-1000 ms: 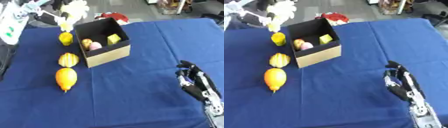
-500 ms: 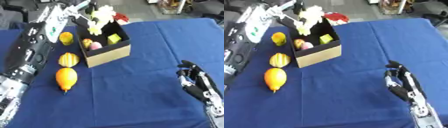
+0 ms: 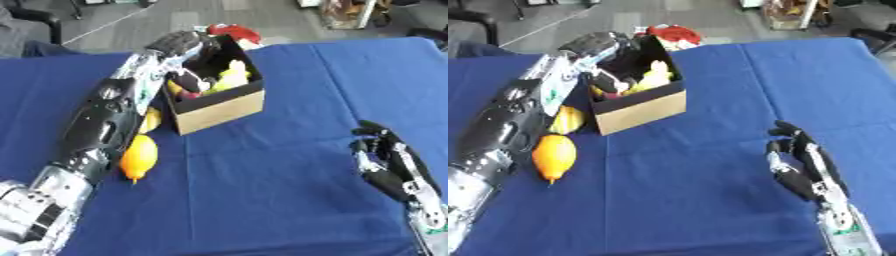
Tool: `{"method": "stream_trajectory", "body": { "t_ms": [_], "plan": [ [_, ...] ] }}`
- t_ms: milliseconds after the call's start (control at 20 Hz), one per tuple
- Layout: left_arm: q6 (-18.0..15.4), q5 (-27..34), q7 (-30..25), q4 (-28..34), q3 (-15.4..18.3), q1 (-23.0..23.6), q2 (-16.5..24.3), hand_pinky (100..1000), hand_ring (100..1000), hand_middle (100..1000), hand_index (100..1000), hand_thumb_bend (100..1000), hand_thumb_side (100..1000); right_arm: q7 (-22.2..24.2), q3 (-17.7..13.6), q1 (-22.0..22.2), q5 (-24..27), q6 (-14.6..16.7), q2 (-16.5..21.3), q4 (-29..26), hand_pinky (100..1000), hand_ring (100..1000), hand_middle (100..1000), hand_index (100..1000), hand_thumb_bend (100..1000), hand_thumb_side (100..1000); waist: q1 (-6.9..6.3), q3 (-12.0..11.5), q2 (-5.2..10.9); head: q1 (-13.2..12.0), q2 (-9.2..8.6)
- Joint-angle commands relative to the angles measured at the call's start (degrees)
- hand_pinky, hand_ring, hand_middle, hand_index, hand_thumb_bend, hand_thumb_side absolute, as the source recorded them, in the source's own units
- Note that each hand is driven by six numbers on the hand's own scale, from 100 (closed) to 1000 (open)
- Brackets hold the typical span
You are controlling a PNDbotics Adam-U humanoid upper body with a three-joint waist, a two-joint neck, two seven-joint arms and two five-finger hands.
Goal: Pick up objects on the table and place them in the box.
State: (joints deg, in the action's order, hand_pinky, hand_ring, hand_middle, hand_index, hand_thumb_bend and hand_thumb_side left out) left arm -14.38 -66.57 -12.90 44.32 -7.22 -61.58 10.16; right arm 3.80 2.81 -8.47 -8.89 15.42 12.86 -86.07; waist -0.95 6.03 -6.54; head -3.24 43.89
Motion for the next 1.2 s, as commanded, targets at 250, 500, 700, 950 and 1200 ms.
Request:
{"method": "stream_trajectory", "body": {
  "t_ms": [250,500,700,950,1200],
  "plan": [
    [-6.31,4.62,-4.04,10.06,0.25,-1.58,8.76,802,759,792,887,241,169,-0.25,-0.61,-0.14,-0.06,0.09,0.78,-0.60,750,671,737,883,100,282,0.55,-0.64,0.76,0.68,0.23],
    [-10.97,9.28,-7.82,17.42,-3.19,2.44,16.05,789,729,745,841,279,195,-0.56,-0.97,0.06,-0.24,0.05,1.18,-0.66,750,671,737,883,100,283,0.06,-1.21,0.77,1.54,0.23],
    [-14.79,13.10,-11.60,21.86,-6.91,7.93,22.24,782,711,724,823,288,215,-0.71,-1.04,-0.02,-0.36,0.01,1.48,-0.66,750,671,737,883,100,282,-0.23,-1.15,0.59,1.73,0.23],
    [-19.69,17.99,-16.49,22.12,-12.86,12.96,26.76,779,716,730,832,288,338,-0.51,-0.81,-0.17,-0.42,0.05,1.56,-0.70,750,671,737,883,100,282,-0.49,-0.96,0.52,1.53,0.23],
    [-21.28,31.17,-32.06,20.28,-17.58,14.11,28.53,788,736,753,856,311,469,-0.53,-0.84,-0.15,-0.54,0.05,1.68,-0.59,750,671,737,883,100,281,-0.59,-0.86,0.62,1.29,0.23]
  ]
}}
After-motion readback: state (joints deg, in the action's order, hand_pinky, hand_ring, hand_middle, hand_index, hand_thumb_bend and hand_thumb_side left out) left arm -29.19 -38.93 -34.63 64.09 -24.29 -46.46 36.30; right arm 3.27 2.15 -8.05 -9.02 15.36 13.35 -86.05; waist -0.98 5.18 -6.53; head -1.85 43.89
